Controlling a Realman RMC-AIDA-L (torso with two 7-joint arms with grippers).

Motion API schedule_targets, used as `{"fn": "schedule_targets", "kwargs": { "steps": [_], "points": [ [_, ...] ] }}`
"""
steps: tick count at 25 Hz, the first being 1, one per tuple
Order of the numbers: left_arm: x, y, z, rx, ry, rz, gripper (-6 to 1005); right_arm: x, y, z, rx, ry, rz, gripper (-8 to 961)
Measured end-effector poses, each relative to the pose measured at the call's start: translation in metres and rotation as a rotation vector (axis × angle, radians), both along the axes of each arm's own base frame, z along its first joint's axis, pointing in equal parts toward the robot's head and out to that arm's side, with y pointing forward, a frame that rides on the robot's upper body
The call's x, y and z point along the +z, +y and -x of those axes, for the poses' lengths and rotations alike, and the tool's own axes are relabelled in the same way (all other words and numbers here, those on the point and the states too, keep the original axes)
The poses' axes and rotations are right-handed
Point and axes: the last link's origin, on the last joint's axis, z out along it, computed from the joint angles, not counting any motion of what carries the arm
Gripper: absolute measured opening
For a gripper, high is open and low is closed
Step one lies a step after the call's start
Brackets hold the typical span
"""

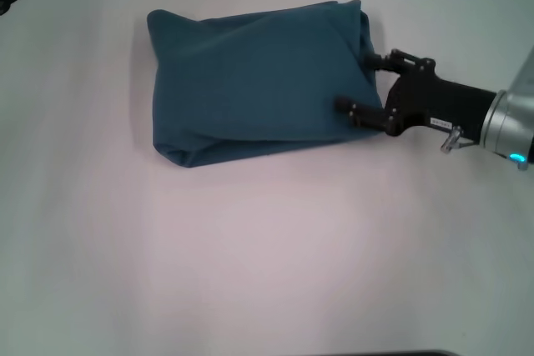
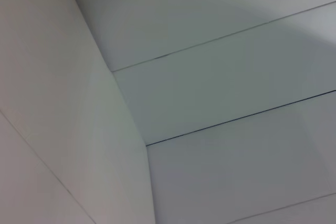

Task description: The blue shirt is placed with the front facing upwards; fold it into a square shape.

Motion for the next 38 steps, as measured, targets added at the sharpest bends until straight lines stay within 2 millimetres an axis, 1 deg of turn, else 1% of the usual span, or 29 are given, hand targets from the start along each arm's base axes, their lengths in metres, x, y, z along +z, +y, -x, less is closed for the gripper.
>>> {"fn": "schedule_targets", "kwargs": {
  "steps": [4, 7, 9, 11, 14, 16, 20, 22, 25, 28, 30, 35, 38],
  "points": [
    [-0.001, -0.001, 0.0, 0.001, -0.003, 0.002, 678, -0.009, -0.002, -0.008, -0.03, -0.051, -0.01, 854],
    [-0.001, -0.001, 0.0, -0.002, -0.004, 0.004, 678, -0.009, -0.002, -0.007, -0.028, -0.043, -0.017, 853],
    [-0.001, -0.001, 0.0, -0.003, -0.004, 0.004, 678, -0.004, -0.001, 0.0, -0.012, 0.021, -0.038, 852],
    [-0.001, -0.001, -0.001, -0.003, -0.004, 0.004, 679, 0.008, -0.002, 0.008, 0.017, 0.113, -0.078, 852],
    [-0.001, -0.001, -0.001, -0.004, -0.005, 0.004, 679, 0.019, 0.001, 0.014, 0.037, 0.172, -0.124, 852],
    [-0.002, -0.001, -0.001, -0.004, -0.006, 0.005, 678, 0.018, 0.007, 0.013, 0.015, 0.151, -0.134, 852],
    [-0.004, 0.001, -0.003, -0.008, -0.009, 0.008, 677, 0.011, 0.029, 0.017, -0.071, 0.135, -0.173, 852],
    [-0.005, 0.001, -0.004, -0.009, -0.012, 0.01, 678, 0.004, 0.041, 0.024, -0.115, 0.146, -0.184, 852],
    [-0.007, 0.0, -0.006, -0.012, -0.017, 0.013, 678, -0.004, 0.054, 0.034, -0.151, 0.144, -0.18, 852],
    [-0.008, -0.001, -0.005, -0.01, -0.021, 0.016, 679, -0.011, 0.06, 0.039, -0.166, 0.12, -0.173, 852],
    [-0.008, -0.002, -0.004, -0.006, -0.024, 0.018, 679, -0.013, 0.063, 0.037, -0.183, 0.092, -0.172, 852],
    [-0.008, -0.002, -0.003, -0.002, -0.023, 0.017, 679, -0.015, 0.062, 0.021, -0.261, 0.033, -0.179, 852],
    [-0.008, 0.0, -0.005, -0.005, -0.019, 0.018, 679, -0.014, 0.063, 0.016, -0.289, 0.012, -0.189, 852]
  ]
}}
